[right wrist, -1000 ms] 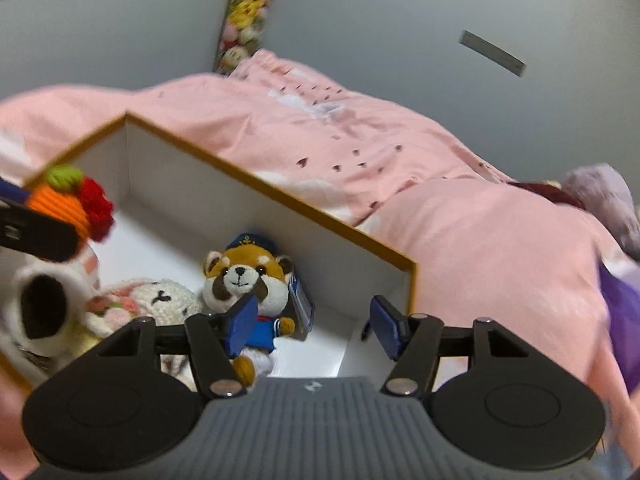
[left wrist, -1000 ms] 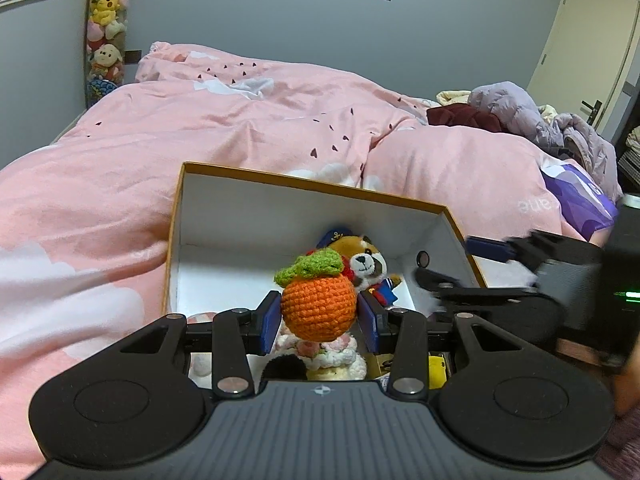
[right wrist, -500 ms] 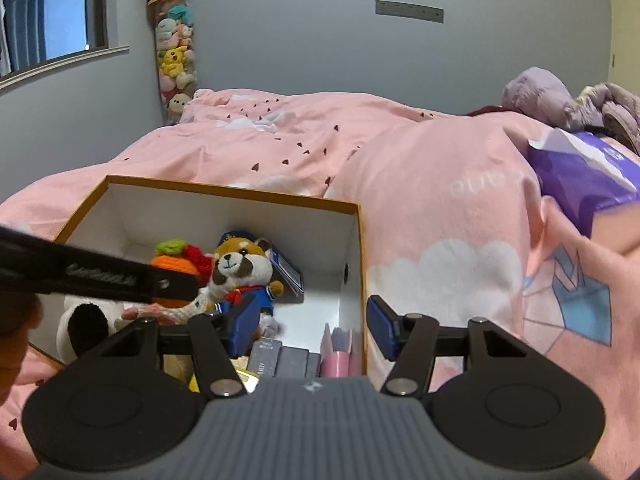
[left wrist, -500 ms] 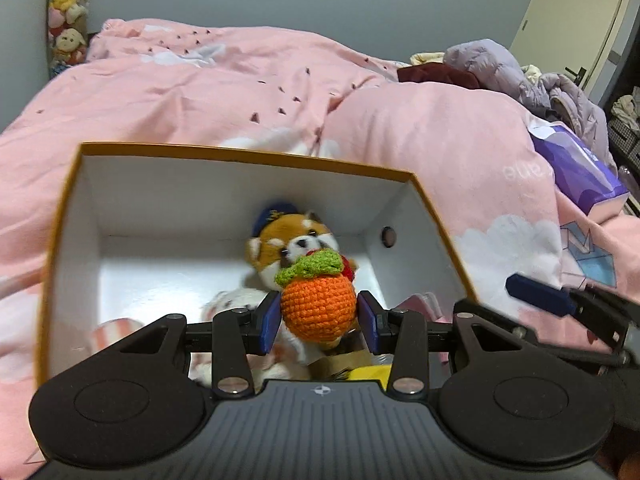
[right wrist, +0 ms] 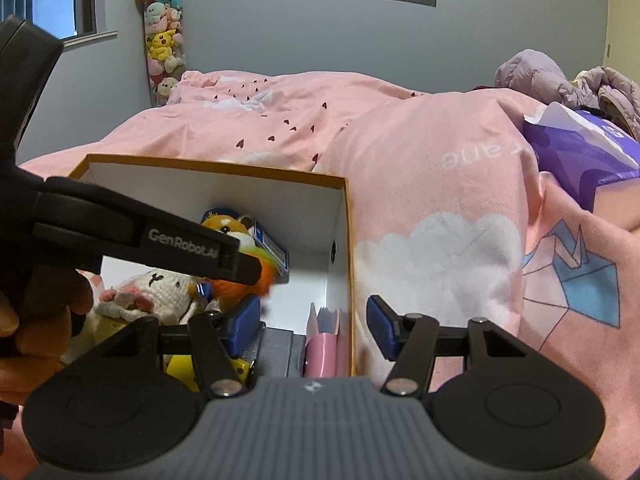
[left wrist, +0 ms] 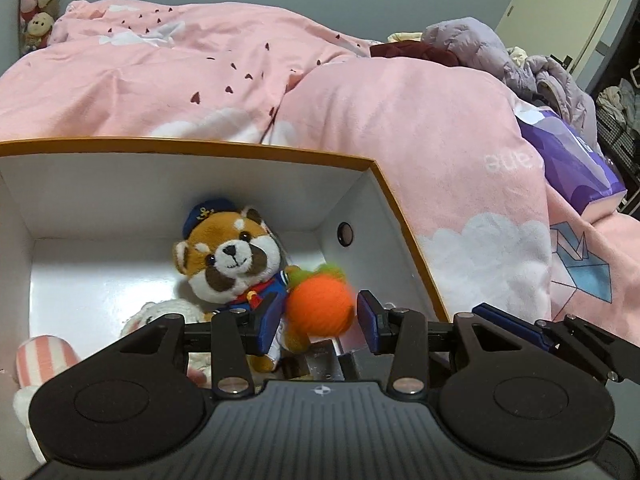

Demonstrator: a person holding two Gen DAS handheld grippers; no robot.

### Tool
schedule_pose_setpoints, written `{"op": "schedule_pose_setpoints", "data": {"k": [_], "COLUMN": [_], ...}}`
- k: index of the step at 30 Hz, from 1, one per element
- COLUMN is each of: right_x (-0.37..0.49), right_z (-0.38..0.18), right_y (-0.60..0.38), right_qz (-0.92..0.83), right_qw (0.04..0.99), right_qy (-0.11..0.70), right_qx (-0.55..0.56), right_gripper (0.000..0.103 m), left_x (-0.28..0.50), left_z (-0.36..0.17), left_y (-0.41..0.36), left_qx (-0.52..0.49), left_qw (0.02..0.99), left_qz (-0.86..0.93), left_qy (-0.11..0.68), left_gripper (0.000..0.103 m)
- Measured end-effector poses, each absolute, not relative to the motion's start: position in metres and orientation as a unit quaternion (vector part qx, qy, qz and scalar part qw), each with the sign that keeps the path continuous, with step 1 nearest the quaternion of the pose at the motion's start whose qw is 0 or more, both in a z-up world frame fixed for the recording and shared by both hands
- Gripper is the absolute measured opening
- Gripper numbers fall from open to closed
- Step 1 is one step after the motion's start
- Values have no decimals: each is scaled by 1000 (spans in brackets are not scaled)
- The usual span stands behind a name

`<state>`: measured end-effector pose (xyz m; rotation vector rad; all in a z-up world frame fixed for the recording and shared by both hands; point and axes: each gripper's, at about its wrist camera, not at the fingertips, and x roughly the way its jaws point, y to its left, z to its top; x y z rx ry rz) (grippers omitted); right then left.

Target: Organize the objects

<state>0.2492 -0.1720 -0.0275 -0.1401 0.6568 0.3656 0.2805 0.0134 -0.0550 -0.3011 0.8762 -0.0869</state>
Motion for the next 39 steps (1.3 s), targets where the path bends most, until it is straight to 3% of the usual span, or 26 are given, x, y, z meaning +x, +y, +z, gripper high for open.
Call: {"op": "schedule_pose_setpoints", "data": {"k": [10, 22, 33, 39], "right_x": [241, 193, 120, 90], "right_z": [-21, 35, 97, 114], "right_y": [-168, -165, -174, -181], "right_qz": [176, 197, 210, 218], "right_qw": [929, 943, 965, 968], "right_qy": [318, 261, 159, 122], "right_qx": [-75, -54, -5, 38], "right_gripper": [61, 75, 93, 95], "left_x": [258, 171, 70, 30], "left_z": [-34, 44, 83, 97], "left_y": [19, 22, 30, 23], "left_qx": [-133, -93, -50, -9], "left_qw": [904, 946, 973, 982], "left_qz": [-32, 17, 130, 148], "left_qy": [405, 310, 185, 116], "left_gripper": [52, 53, 72, 80]}}
